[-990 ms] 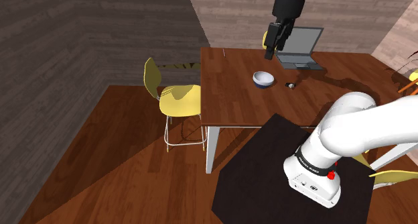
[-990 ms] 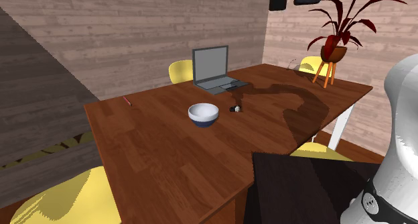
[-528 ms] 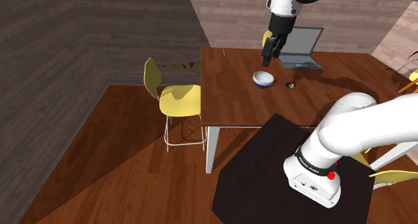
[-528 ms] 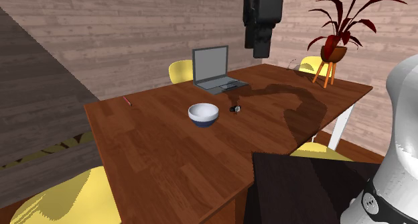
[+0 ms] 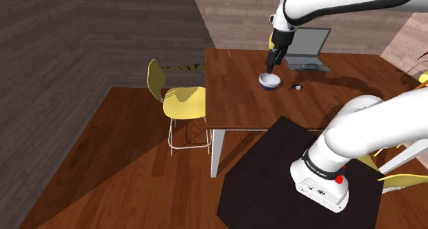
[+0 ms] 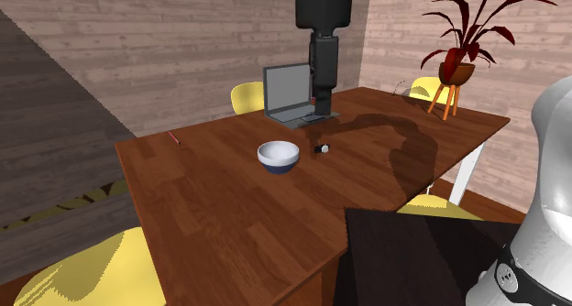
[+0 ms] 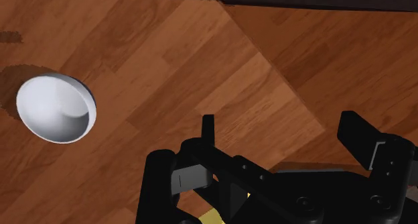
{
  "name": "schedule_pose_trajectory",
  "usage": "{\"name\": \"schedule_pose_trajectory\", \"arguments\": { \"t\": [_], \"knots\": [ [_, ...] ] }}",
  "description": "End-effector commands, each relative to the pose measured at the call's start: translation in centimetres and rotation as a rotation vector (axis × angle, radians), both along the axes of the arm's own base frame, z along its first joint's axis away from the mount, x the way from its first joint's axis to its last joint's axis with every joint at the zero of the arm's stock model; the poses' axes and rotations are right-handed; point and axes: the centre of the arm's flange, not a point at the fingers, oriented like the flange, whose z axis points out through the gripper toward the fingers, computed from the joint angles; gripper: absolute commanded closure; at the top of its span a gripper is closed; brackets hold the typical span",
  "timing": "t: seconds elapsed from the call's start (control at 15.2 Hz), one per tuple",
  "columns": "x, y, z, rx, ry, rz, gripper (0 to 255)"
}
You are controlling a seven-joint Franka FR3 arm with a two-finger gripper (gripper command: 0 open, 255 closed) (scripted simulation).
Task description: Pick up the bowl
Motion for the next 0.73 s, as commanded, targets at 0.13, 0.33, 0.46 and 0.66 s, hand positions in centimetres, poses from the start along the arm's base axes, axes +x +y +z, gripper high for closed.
{"name": "schedule_pose_trajectory", "arguments": {
  "t": [0.13,0.33,0.46,0.66],
  "knots": [
    [1.5,-3.8,-3.8,-0.010,-0.007,0.002,0],
    [2.7,-6.5,-6.3,-0.017,-0.012,0.003,0],
    [3.5,-8.3,-8.0,-0.021,-0.015,0.004,0],
    [4.7,-11.0,-10.5,-0.028,-0.019,0.005,0]
  ]
}}
